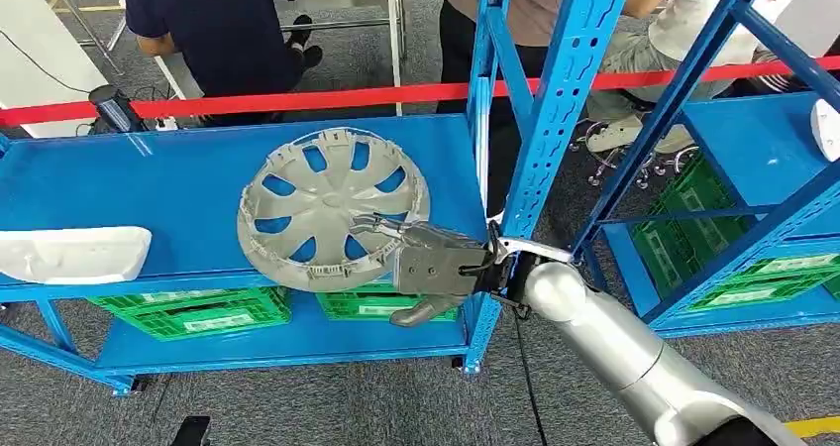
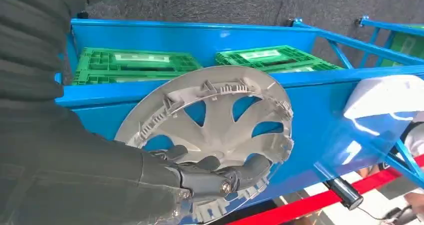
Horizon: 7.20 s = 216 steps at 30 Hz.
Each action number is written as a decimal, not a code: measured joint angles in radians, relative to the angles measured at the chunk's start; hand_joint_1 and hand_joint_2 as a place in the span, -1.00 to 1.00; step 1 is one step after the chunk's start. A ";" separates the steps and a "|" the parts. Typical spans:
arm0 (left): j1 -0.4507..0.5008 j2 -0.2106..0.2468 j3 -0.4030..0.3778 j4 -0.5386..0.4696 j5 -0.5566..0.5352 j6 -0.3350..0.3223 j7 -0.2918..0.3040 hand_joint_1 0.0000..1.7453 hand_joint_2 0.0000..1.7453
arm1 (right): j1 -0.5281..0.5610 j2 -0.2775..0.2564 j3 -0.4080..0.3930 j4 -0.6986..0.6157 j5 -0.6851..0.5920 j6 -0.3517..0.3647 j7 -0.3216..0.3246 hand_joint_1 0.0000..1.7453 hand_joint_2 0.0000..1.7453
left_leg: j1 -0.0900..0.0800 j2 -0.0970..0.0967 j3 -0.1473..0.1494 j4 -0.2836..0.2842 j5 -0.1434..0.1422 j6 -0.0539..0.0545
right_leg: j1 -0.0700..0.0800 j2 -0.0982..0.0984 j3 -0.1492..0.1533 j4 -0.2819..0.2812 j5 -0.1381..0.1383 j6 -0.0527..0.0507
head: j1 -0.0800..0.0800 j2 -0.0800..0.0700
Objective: Take the parts from the cabinet and place them on the table.
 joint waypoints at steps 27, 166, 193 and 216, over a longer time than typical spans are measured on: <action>0.013 0.012 -0.017 -0.086 0.045 -0.017 0.061 -1.00 -1.00 | -0.182 0.177 0.200 0.447 0.630 -0.176 0.095 -1.00 1.00 | -0.001 0.000 0.000 0.000 0.000 0.000 | -0.002 0.000 0.000 0.001 0.000 0.000 | 0.000 0.000; 0.054 -0.006 -0.014 -0.244 -0.078 -0.021 0.081 -1.00 -1.00 | -0.063 0.299 -0.014 0.774 0.858 -0.443 -0.206 -1.00 1.00 | -0.003 0.001 0.003 0.000 0.000 -0.001 | -0.003 0.000 0.002 0.000 0.000 0.000 | 0.000 0.000; 0.055 0.019 -0.016 -0.221 -0.081 -0.064 0.105 -1.00 -1.00 | -0.167 0.323 0.036 0.878 0.884 -0.177 -0.064 1.00 1.00 | -0.005 -0.001 0.008 0.000 0.000 0.000 | -0.004 -0.001 0.007 0.000 0.000 0.000 | 0.000 0.000; 0.050 0.037 -0.050 -0.189 -0.019 -0.056 0.077 -1.00 -1.00 | -0.145 0.286 0.038 0.879 0.879 -0.224 -0.064 1.00 1.00 | -0.005 -0.001 0.010 0.000 -0.001 0.000 | -0.004 -0.001 0.009 -0.001 -0.001 0.000 | 0.000 0.000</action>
